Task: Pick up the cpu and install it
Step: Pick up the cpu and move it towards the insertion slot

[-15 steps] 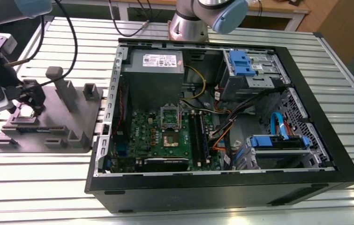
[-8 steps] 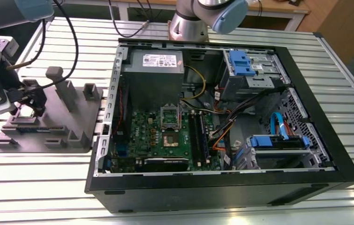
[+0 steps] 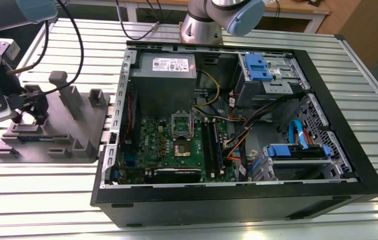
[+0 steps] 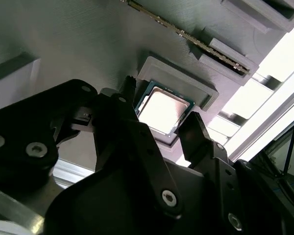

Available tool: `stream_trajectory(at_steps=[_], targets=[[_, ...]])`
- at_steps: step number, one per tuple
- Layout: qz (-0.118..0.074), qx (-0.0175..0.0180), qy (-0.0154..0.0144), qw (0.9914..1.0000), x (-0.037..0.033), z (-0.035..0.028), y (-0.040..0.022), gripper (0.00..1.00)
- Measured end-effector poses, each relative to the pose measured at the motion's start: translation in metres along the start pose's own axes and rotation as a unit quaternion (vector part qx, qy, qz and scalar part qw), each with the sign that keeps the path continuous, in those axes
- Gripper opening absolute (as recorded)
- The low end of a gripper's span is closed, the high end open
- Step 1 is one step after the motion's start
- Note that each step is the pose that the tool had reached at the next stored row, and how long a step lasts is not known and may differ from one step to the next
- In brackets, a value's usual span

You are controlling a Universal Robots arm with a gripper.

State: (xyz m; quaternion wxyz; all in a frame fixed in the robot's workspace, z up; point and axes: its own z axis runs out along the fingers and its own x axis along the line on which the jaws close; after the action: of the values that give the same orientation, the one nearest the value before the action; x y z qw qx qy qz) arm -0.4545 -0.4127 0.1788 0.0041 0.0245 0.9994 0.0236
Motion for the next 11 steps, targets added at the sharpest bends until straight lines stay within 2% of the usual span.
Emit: stream_trajectory(at_steps=[11], targets=[[-0.002, -0.0002, 0.0001, 1.00000, 0.0028, 0.0001, 0.0005, 0.62]])
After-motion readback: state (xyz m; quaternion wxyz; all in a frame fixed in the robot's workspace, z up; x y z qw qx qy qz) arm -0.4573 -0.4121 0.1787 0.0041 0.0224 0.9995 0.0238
